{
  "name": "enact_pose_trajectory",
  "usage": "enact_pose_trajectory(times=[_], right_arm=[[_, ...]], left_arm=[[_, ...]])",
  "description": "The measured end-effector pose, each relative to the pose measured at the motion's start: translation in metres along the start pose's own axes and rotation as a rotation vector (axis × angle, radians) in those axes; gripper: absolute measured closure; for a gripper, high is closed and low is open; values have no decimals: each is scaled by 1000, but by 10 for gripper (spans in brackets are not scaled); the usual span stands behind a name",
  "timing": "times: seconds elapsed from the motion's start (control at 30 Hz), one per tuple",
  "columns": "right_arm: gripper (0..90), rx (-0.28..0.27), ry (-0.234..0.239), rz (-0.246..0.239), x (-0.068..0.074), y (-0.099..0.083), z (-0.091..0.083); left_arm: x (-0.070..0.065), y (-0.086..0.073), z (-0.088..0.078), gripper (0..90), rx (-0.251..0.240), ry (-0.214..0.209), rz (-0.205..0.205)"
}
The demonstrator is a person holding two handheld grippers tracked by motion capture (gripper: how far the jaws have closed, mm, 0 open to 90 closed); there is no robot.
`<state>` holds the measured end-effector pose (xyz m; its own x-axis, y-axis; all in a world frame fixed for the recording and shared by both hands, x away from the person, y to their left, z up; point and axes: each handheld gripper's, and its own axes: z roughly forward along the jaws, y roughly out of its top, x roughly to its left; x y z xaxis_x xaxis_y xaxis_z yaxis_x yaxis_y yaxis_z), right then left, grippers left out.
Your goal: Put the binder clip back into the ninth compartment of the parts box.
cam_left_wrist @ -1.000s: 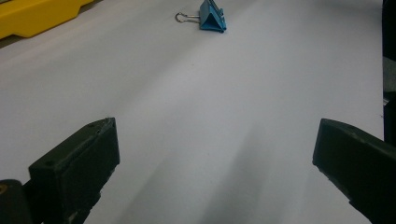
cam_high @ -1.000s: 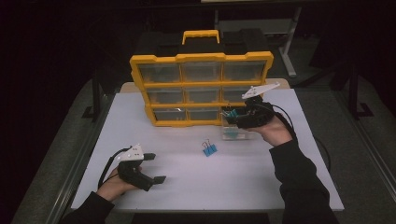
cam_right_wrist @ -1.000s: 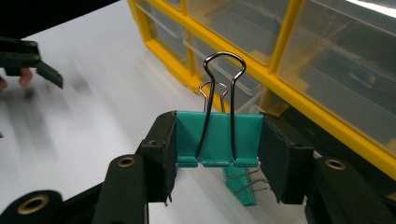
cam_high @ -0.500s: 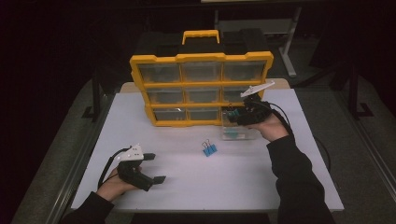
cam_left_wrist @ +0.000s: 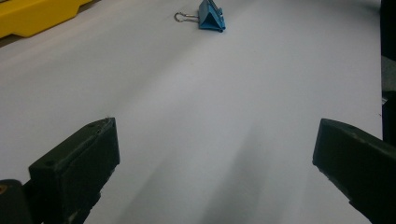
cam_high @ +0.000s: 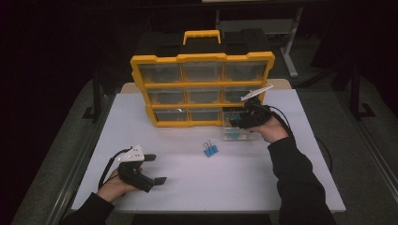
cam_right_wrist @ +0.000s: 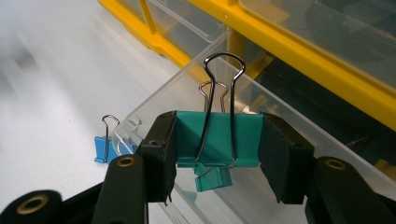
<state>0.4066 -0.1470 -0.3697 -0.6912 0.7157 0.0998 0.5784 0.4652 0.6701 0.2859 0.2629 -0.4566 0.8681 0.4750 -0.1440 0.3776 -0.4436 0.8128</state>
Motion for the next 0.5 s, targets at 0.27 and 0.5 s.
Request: enact_pose_trajectory(times=[0.27,0.5], right_arm=[[428,-20,-8,15,0,0,-2],[411,-68,-1,19,3,1,-14]], left_arm=[[0,0,0,2,0,-1,2],[0,0,0,2,-1,-1,1]])
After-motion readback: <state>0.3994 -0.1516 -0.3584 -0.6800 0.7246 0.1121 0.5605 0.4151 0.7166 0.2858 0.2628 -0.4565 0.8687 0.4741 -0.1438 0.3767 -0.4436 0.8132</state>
